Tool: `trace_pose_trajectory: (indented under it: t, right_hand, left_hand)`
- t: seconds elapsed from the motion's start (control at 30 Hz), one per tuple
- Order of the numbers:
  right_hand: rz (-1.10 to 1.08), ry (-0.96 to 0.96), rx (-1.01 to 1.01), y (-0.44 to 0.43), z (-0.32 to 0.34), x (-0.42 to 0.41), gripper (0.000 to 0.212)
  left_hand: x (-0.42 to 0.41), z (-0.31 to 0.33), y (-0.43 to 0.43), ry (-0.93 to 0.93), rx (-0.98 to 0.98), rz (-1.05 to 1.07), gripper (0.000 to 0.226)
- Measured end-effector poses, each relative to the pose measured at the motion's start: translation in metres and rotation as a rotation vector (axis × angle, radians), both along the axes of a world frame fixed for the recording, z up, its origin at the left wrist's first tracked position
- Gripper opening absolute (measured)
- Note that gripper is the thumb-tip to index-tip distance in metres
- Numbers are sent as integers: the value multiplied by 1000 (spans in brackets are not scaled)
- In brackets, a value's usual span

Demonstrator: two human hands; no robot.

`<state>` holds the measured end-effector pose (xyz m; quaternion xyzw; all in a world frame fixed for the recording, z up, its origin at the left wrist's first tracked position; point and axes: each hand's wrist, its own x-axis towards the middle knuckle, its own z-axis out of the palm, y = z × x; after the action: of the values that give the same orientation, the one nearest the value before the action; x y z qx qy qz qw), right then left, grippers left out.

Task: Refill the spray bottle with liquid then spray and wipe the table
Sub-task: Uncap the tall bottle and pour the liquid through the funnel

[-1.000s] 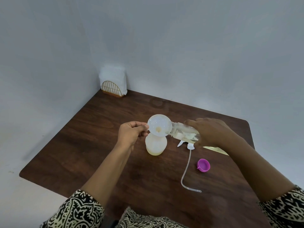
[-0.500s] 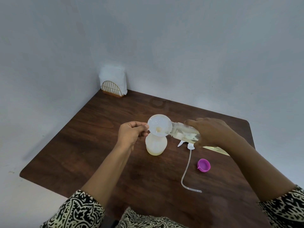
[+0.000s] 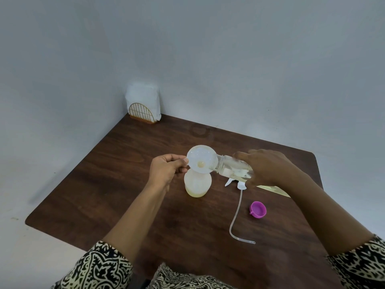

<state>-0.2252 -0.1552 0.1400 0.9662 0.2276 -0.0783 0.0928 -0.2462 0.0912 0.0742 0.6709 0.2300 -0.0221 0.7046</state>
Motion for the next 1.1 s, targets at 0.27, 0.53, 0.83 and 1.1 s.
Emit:
trace_pose_trajectory:
  t: [0.27, 0.53, 0.83, 1.1]
  right_hand:
    - [-2, 2, 5, 0, 0, -1, 71]
    - [2, 24, 2, 2, 3, -1, 69]
    - [5, 27, 8, 2, 1, 1, 67]
    - [6, 31, 22, 2, 1, 2, 67]
  left_hand:
    - [0, 1, 0, 12, -1, 1, 4]
    - [-1, 2, 0, 11, -7, 4, 4]
    - [-2, 1, 0, 12, -14, 0, 4]
    - [-1, 1, 0, 5, -26, -7, 3]
